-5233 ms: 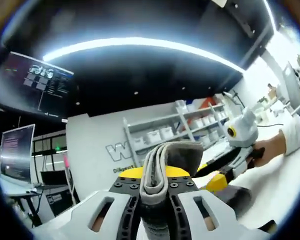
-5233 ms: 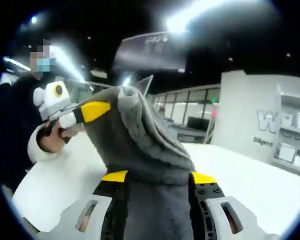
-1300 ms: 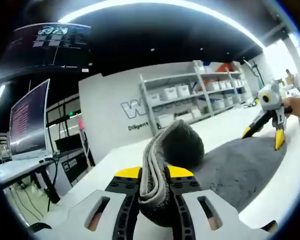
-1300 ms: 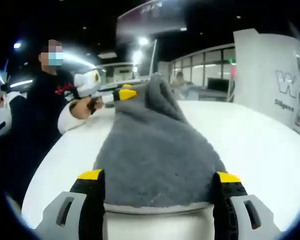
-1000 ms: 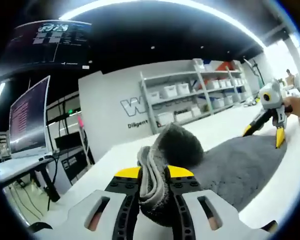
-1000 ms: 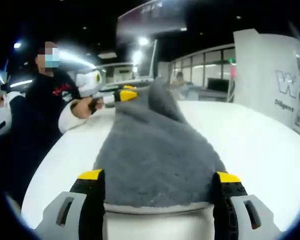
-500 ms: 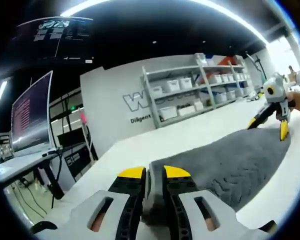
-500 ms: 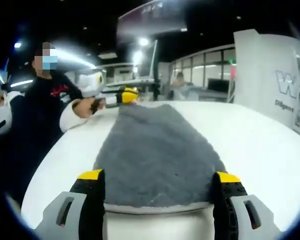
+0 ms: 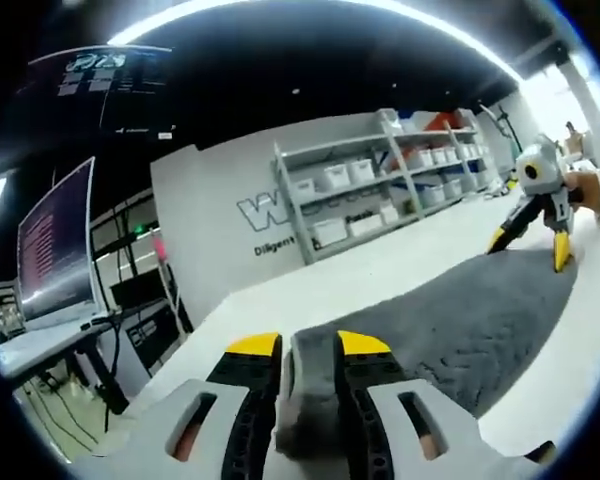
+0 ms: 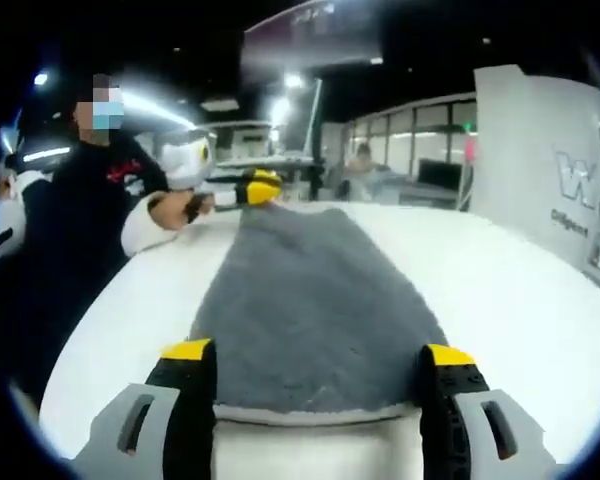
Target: Open the folded towel by lifting each exposed corner and separating the folded layers until the towel lies flat within the target outline without major curled edges
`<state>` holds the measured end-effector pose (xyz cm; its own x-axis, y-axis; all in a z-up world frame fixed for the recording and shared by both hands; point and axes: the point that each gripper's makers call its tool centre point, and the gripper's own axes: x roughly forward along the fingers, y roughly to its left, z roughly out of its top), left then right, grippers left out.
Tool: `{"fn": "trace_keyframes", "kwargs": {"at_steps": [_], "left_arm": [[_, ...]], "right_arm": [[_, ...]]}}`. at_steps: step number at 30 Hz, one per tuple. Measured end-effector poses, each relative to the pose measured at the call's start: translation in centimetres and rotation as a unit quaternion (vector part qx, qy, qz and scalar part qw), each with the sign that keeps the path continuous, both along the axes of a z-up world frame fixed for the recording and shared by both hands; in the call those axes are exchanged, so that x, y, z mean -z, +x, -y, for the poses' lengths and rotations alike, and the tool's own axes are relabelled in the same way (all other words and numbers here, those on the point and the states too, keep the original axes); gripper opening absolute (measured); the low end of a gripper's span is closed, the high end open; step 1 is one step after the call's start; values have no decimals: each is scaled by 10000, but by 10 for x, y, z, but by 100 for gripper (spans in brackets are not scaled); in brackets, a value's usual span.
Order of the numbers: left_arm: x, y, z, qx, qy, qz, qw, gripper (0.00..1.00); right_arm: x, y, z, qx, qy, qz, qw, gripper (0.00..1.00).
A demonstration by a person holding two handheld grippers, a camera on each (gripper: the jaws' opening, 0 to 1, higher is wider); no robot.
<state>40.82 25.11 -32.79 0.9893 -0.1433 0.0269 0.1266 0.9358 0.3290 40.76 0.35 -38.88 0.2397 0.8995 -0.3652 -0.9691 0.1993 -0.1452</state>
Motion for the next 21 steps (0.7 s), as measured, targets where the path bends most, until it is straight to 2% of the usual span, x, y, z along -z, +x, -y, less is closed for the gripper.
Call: {"fn": "trace_keyframes", "kwargs": {"at_steps": [1,2,5,8,12,14,18,21], "left_arm": [[-1,0,0,12,-5,19,10000,26],[-3,0,2,66,-87,62,9999,29],[-5,0,5,150,-111,108,9998,35],[-3,0,8,251,-91,67,9996,35],[-3,2,12,415,-109,52,9991,34],[-1,2,14,470,-98,7,9988,30],[4,3,16,493,-45,-113,9987,20],[9,4,15,484,-62,-239,9985,14]], "right_arm": [[-7,-1,0,-28,96,192,9998,73],[-13,-1,0,0,200,237,9995,71],[-25,3,3,208,550,-105,9982,71],[-26,11,10,376,495,29,9981,67],[-20,21,17,633,396,-7,9972,59],[-20,18,16,599,430,-129,9972,49],[-13,-1,9,199,277,-236,9991,10],[-10,-13,2,-74,240,-311,9992,9]]}}
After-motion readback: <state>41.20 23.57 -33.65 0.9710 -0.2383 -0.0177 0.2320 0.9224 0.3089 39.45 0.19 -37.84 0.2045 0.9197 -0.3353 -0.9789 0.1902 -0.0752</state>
